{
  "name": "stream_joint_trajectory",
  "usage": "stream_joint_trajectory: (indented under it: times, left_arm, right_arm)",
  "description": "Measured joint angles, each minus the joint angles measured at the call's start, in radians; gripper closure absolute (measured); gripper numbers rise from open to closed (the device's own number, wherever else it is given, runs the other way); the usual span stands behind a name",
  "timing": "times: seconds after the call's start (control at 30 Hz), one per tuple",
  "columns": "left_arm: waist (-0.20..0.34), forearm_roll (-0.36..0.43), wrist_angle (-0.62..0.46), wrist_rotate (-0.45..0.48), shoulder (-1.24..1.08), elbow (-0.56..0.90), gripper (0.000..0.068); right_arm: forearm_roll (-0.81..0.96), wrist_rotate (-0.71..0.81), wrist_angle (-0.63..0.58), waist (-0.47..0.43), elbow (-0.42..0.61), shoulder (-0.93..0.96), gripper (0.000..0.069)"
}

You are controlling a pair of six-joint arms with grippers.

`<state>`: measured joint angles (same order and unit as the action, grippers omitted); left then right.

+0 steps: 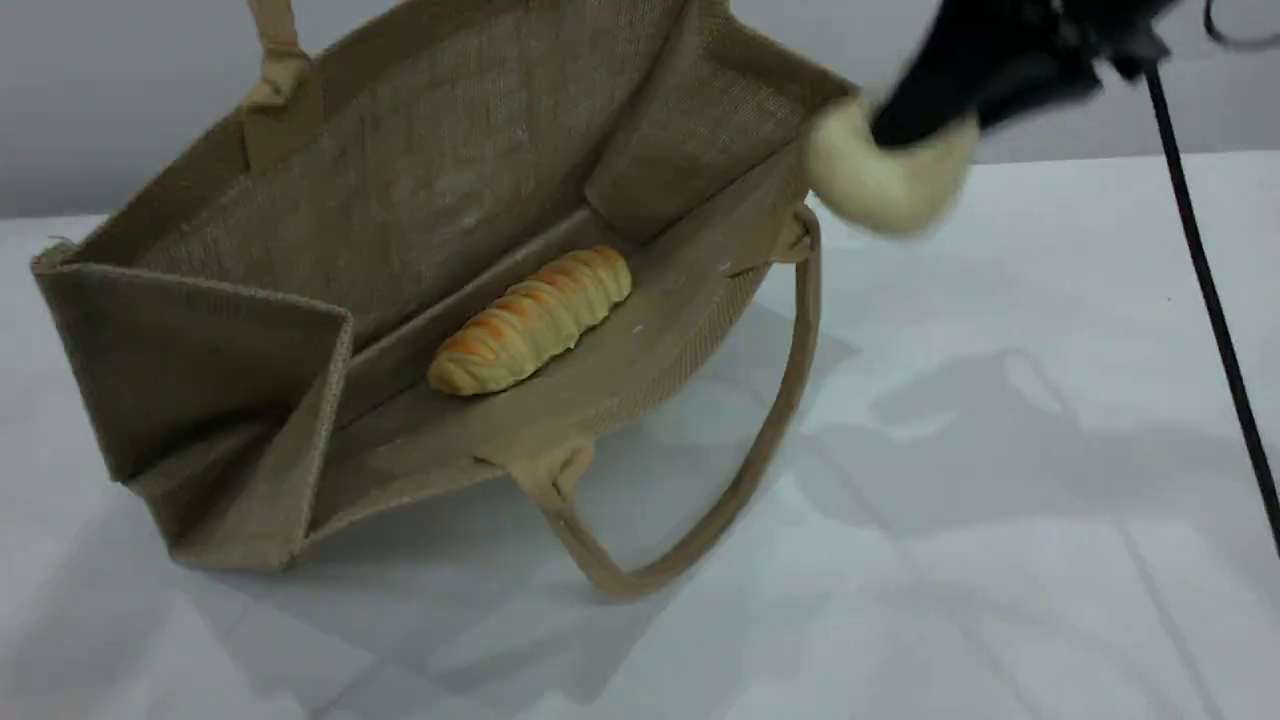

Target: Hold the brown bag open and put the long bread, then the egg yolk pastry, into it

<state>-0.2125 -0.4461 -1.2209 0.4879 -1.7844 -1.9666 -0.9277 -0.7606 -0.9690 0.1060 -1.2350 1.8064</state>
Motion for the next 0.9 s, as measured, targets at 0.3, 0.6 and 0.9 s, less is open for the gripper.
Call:
stream_joint_trajectory:
  times: [0.3, 0.6, 0.9]
  left_arm:
    - [0.0, -0.001, 0.0, 0.001, 0.003, 0.0, 0.0595]
    - [0.0, -0.002, 0.0, 0.002, 0.004, 0.0, 0.0595]
    - [0.0, -0.002, 0.0, 0.009, 0.004, 0.0, 0.0595]
  right_arm:
    - [-0.263, -0.117, 0.153, 0.2, -0.001, 0.004, 0.0636]
    - [-0.263, -0.153, 0.516, 0.373, -0.008, 0.101, 0.0627]
    - [-0.264, -0.287, 0.5, 0.373, -0.109, 0.176, 0.0281]
